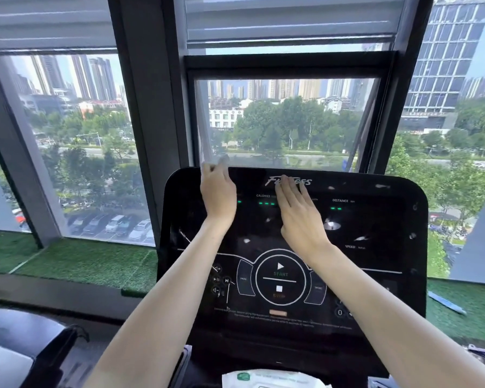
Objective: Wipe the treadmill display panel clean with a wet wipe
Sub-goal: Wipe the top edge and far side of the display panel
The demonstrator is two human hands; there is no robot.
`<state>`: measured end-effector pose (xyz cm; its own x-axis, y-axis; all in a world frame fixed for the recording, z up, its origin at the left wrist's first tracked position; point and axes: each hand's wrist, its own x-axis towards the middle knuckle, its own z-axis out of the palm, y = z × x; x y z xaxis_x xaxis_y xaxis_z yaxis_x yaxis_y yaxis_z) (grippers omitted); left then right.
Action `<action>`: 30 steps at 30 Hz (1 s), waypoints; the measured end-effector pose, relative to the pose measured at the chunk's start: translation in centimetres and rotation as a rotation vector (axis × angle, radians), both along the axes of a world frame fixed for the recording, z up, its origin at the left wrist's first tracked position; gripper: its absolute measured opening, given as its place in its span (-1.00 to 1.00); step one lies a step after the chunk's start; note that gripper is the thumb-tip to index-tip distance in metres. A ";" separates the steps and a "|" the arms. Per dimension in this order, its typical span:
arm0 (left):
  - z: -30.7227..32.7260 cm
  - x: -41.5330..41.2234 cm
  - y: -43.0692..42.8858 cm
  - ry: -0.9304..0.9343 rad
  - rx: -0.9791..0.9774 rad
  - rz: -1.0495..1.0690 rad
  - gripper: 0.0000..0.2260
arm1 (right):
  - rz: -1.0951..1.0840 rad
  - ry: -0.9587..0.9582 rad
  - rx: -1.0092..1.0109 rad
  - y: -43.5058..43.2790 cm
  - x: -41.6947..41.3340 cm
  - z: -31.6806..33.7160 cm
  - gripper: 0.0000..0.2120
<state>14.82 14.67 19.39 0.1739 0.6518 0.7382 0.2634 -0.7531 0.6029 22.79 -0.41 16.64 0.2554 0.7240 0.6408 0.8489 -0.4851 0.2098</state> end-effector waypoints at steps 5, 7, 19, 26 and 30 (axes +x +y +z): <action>-1.1 0.9 -3.6 0.289 0.399 -0.238 -0.61 | 0.030 0.038 0.076 0.6 0.2 -0.7 -0.28; -0.6 0.5 -2.3 0.385 0.477 -0.285 -0.59 | 0.037 0.036 0.078 0.6 0.3 -0.6 -0.30; -0.9 1.7 -2.8 0.291 0.341 -0.309 -0.68 | 0.096 0.029 0.007 -1.2 0.6 0.6 -0.29; -0.9 2.8 -5.3 0.233 0.312 -0.266 -0.62 | -0.006 0.120 0.127 -3.5 0.8 -0.5 -0.28; -0.4 3.3 -4.3 0.317 0.391 -0.348 -0.67 | -0.002 0.091 0.061 -4.3 1.3 -0.7 -0.29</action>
